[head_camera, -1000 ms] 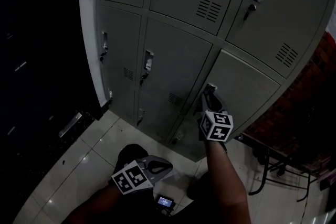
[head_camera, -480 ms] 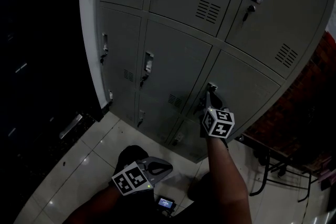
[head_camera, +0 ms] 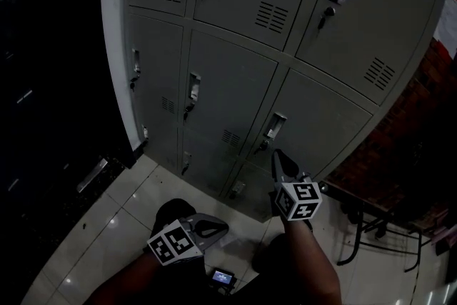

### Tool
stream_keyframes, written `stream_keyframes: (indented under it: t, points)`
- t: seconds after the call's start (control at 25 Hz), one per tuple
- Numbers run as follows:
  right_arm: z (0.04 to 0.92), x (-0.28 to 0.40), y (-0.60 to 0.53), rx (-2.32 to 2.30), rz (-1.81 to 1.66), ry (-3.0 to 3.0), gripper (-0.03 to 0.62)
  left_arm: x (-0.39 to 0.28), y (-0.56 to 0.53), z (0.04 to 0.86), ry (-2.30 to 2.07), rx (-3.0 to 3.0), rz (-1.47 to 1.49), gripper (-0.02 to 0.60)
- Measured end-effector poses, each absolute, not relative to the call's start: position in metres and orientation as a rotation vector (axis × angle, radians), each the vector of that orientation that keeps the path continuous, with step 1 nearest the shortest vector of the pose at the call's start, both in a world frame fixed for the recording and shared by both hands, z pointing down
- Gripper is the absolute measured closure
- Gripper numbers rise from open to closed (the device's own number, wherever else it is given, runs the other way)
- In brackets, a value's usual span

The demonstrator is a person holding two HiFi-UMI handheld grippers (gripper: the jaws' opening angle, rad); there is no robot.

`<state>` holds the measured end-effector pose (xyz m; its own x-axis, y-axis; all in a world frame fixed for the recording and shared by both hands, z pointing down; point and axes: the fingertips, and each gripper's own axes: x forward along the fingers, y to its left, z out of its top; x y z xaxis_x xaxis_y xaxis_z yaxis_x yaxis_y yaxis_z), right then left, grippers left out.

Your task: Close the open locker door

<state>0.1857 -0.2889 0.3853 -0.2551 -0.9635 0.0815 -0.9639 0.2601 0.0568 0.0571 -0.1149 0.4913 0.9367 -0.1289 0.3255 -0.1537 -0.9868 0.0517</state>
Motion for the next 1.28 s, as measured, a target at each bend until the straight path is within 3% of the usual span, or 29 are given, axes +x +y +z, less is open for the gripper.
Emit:
stream_keyframes:
  t: [0.64, 1.28]
  points:
    - [0.463, 0.174, -0.108, 1.554, 0.166, -2.466, 0.591, 0.056, -0.117, 0.494, -0.234, 3.016, 0.519, 0.569]
    - [0.478, 0.173, -0.068, 1.526, 0.146, -2.488, 0.591, 0.054, -0.116, 0.495, -0.241, 3.011, 0.527, 0.569]
